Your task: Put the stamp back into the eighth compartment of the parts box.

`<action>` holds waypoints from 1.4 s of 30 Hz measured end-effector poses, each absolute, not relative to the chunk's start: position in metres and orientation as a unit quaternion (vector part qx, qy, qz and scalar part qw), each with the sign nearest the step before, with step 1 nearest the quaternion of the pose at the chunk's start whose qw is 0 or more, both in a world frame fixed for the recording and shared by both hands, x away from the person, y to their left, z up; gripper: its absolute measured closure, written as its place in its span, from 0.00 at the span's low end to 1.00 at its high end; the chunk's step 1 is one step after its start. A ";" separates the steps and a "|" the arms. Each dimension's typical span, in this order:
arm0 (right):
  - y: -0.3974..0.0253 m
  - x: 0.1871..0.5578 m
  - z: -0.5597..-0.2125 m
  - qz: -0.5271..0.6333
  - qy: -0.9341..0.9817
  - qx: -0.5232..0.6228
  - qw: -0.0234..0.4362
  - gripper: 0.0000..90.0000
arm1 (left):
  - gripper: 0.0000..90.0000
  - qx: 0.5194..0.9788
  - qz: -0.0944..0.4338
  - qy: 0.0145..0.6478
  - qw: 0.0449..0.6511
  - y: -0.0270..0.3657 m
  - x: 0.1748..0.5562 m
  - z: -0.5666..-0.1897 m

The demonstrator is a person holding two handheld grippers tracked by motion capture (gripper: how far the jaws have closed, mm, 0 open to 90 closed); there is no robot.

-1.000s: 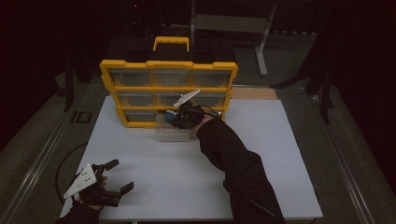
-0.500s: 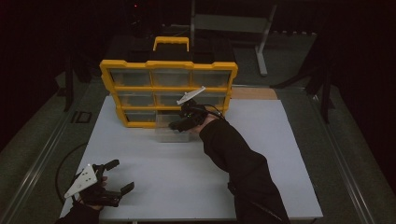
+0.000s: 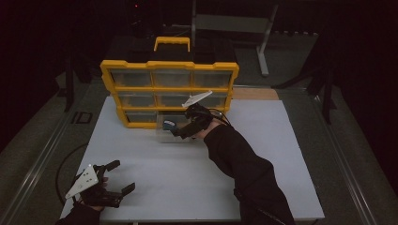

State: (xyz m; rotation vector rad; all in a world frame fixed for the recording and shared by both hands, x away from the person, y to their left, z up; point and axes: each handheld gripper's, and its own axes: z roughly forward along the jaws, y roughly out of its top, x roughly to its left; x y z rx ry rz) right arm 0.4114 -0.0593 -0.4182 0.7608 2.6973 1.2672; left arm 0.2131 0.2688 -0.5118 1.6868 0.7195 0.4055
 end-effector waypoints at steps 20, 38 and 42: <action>-0.097 0.395 -0.418 0.430 0.868 0.243 0.053 0.09 | 0.00 0.726 0.176 0.310 0.587 0.267 0.213 -0.512; -0.141 0.378 -0.427 0.448 0.858 0.241 0.075 0.09 | 0.00 0.728 0.178 0.311 0.584 0.267 0.214 -0.513; -0.155 0.373 -0.434 0.447 0.857 0.245 0.075 0.09 | 0.00 0.727 0.180 0.313 0.584 0.267 0.214 -0.513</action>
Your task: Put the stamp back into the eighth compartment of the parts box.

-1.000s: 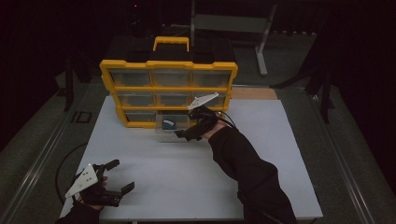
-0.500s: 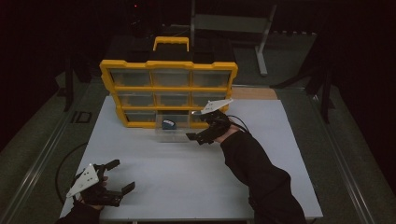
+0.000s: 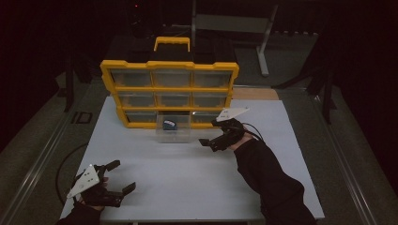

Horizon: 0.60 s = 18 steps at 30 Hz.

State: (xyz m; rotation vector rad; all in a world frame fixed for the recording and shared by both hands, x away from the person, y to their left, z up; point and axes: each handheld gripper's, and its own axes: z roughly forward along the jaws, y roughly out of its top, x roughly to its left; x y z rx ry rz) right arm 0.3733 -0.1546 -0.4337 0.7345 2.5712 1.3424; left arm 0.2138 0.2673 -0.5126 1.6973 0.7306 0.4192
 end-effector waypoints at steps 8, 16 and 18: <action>-0.173 0.364 -0.451 0.444 0.858 0.249 0.066 0.09 | 0.00 0.728 0.180 0.314 0.583 0.267 0.214 -0.513; -0.188 0.352 -0.466 0.453 0.851 0.258 0.060 0.09 | 0.00 0.728 0.180 0.312 0.583 0.266 0.214 -0.513; -0.193 0.349 -0.469 0.455 0.850 0.260 0.060 0.09 | 0.00 0.728 0.179 0.314 0.583 0.267 0.214 -0.513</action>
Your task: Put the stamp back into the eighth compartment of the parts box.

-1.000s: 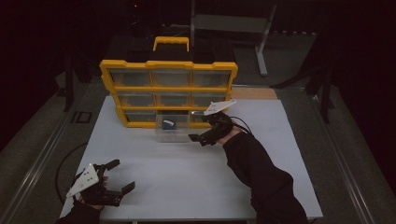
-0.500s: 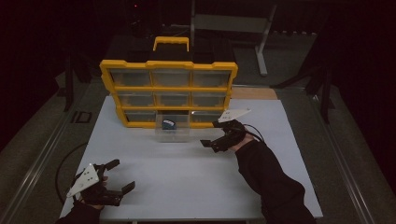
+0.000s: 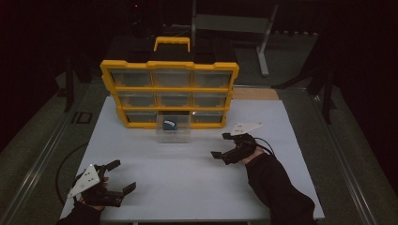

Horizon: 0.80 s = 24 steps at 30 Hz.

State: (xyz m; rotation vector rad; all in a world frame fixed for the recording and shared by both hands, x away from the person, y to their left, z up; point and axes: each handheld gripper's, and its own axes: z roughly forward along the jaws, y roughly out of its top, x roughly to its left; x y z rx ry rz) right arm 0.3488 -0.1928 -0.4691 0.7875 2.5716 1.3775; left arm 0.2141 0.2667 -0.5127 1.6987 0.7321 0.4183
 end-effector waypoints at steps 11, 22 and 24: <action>-0.217 0.334 -0.490 0.454 0.847 0.272 0.058 0.09 | 0.00 0.729 0.178 0.312 0.583 0.266 0.214 -0.513; -0.240 0.318 -0.503 0.446 0.848 0.279 0.069 0.09 | 0.00 0.730 0.178 0.312 0.582 0.266 0.214 -0.513; -0.244 0.315 -0.505 0.444 0.849 0.278 0.069 0.09 | 0.00 0.730 0.178 0.312 0.582 0.266 0.214 -0.513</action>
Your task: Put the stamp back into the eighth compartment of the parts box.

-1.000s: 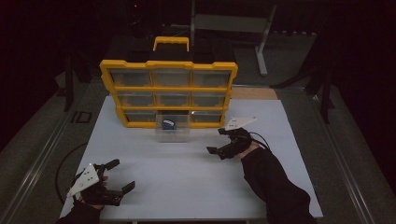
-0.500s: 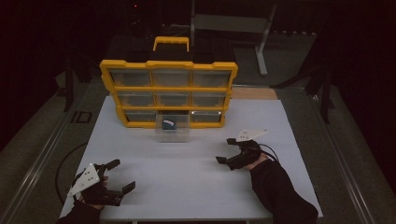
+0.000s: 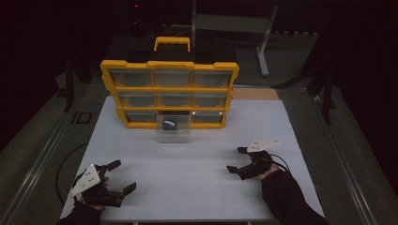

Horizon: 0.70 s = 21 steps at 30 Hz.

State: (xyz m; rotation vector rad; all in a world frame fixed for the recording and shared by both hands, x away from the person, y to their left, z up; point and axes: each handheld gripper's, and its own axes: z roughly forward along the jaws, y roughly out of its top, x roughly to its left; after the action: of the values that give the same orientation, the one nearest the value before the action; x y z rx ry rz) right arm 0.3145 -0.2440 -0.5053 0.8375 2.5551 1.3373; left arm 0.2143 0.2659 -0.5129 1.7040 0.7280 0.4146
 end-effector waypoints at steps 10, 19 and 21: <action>-0.269 0.301 -0.517 0.446 0.845 0.288 0.060 0.09 | 0.00 0.729 0.177 0.312 0.582 0.266 0.214 -0.513; -0.287 0.290 -0.519 0.458 0.836 0.292 0.073 0.09 | 0.00 0.730 0.177 0.312 0.583 0.266 0.214 -0.513; -0.290 0.287 -0.516 0.463 0.833 0.292 0.078 0.09 | 0.00 0.730 0.177 0.311 0.582 0.266 0.214 -0.513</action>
State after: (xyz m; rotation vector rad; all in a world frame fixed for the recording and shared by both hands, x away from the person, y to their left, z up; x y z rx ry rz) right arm 0.2873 -0.2900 -0.5163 0.8738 2.4953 1.3881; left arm 0.2142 0.2660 -0.5128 1.7051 0.7257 0.4135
